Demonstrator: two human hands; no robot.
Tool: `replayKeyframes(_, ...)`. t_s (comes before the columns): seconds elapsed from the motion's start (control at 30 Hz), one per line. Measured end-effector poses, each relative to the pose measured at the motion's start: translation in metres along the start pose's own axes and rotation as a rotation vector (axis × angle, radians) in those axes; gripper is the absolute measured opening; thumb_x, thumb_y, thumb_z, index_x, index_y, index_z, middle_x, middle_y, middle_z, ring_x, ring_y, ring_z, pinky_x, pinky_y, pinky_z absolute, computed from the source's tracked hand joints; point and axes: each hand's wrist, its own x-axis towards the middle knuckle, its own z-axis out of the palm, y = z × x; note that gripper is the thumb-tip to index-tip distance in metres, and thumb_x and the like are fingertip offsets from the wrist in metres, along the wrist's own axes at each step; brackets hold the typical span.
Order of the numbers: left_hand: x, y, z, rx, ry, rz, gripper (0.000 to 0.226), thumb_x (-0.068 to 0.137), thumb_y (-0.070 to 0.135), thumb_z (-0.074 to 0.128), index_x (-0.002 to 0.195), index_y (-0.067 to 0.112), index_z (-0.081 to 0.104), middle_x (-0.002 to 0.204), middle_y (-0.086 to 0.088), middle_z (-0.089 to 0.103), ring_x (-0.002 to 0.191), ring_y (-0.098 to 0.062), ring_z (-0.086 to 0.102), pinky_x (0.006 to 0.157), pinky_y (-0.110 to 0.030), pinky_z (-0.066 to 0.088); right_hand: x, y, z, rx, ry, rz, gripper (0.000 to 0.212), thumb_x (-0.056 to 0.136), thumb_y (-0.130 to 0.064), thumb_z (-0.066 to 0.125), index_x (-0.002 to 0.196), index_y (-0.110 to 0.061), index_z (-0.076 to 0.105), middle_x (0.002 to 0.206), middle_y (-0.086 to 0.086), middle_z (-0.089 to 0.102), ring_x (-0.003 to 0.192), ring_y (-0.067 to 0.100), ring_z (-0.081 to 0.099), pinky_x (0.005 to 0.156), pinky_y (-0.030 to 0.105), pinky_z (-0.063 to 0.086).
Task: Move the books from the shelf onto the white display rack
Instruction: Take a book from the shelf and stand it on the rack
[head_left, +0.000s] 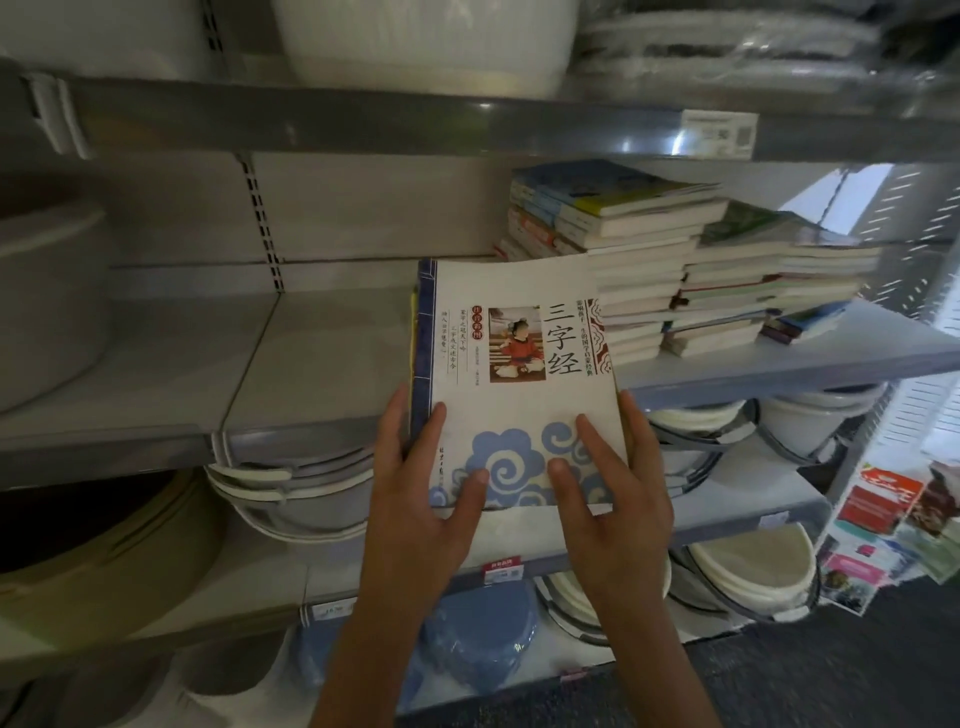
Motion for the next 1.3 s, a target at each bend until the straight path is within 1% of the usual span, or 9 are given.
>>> replayKeyframes(0.13,-0.020,0.040,0.027,-0.066,-0.048,0.053,0.061,0.090,0.045,0.057,0.144,0.022,0.041,0.161,0.002,0.024,0.145,0.003,0.023,0.109,-0.005,0.026,-0.008,0.004,-0.060,-0.068,0.047,0.041,0.045,0.091,-0.034,0.059,0.127,-0.006,0.065,0.153,0.011,0.039,0.140,0.021,0.040,0.108,0.026,0.042)
replayKeyframes(0.27,-0.052,0.098,0.071,-0.142,-0.116,0.076,0.062,0.089,0.045,0.056,0.144,0.021,0.043,0.161,0.000,0.025,0.145,0.005,0.023,0.112,-0.009,0.026,-0.025,0.015,-0.144,-0.143,0.123,0.067,0.043,0.092,-0.035,0.058,0.129,-0.014,0.061,0.154,0.011,0.037,0.141,0.019,0.039,0.106,0.038,0.047)
replayKeyframes(0.33,-0.073,0.129,0.095,-0.193,-0.154,0.082,0.062,0.088,0.045,0.057,0.144,0.021,0.044,0.162,0.001,0.025,0.147,0.000,0.025,0.113,-0.014,0.029,-0.035,0.021,-0.189,-0.171,0.161,0.072,0.043,0.091,-0.034,0.060,0.129,-0.013,0.061,0.153,0.010,0.037,0.142,0.015,0.037,0.107,0.036,0.046)
replayKeyframes(0.47,-0.122,0.191,0.142,-0.272,-0.241,0.095,0.066,0.088,0.045,0.057,0.145,0.013,0.046,0.162,0.000,0.026,0.145,-0.001,0.028,0.109,-0.008,0.031,-0.063,0.033,-0.281,-0.250,0.221,0.132,0.044,0.088,-0.026,0.067,0.129,-0.009,0.063,0.153,0.002,0.035,0.141,0.001,0.033,0.107,0.020,0.042)
replayKeyframes(0.63,-0.171,0.260,0.200,-0.339,-0.345,0.170,0.065,0.092,0.047,0.054,0.147,0.015,0.043,0.162,0.007,0.022,0.147,-0.012,0.031,0.113,-0.033,0.041,-0.092,0.043,-0.384,-0.294,0.300,0.201,0.044,0.087,-0.020,0.067,0.129,-0.010,0.061,0.152,0.002,0.035,0.137,0.015,0.040,0.105,0.008,0.036)
replayKeyframes(0.87,-0.204,0.334,0.270,-0.396,-0.455,0.236,0.065,0.091,0.047,0.054,0.148,0.016,0.044,0.162,0.014,0.020,0.146,0.000,0.025,0.110,-0.036,0.042,-0.111,0.066,-0.482,-0.370,0.421,0.286,0.045,0.089,-0.029,0.064,0.130,-0.009,0.062,0.154,0.003,0.034,0.139,0.019,0.041,0.105,0.024,0.042)
replayKeyframes(0.97,-0.209,0.354,0.301,-0.439,-0.521,0.256,0.065,0.092,0.047,0.054,0.149,0.018,0.042,0.164,0.011,0.020,0.147,-0.005,0.026,0.110,-0.042,0.044,-0.109,0.082,-0.511,-0.396,0.464,0.305,0.045,0.089,-0.028,0.064,0.131,-0.010,0.062,0.155,0.004,0.034,0.140,0.020,0.041,0.105,0.026,0.043)
replayKeyframes(1.1,-0.211,0.376,0.353,-0.471,-0.554,0.286,0.062,0.092,0.048,0.054,0.149,0.027,0.038,0.163,0.011,0.022,0.147,-0.007,0.028,0.107,-0.049,0.048,-0.100,0.114,-0.546,-0.420,0.496,0.320,0.043,0.090,-0.032,0.063,0.132,-0.020,0.058,0.157,0.001,0.033,0.142,0.016,0.038,0.108,0.020,0.040)
replayKeyframes(1.3,-0.195,0.409,0.456,-0.556,-0.619,0.271,0.065,0.091,0.052,0.052,0.149,0.025,0.040,0.162,0.018,0.018,0.148,-0.009,0.027,0.103,-0.051,0.050,-0.063,0.181,-0.600,-0.485,0.547,0.371,0.044,0.088,-0.030,0.065,0.131,-0.026,0.057,0.157,-0.003,0.032,0.142,0.011,0.036,0.106,0.010,0.036)
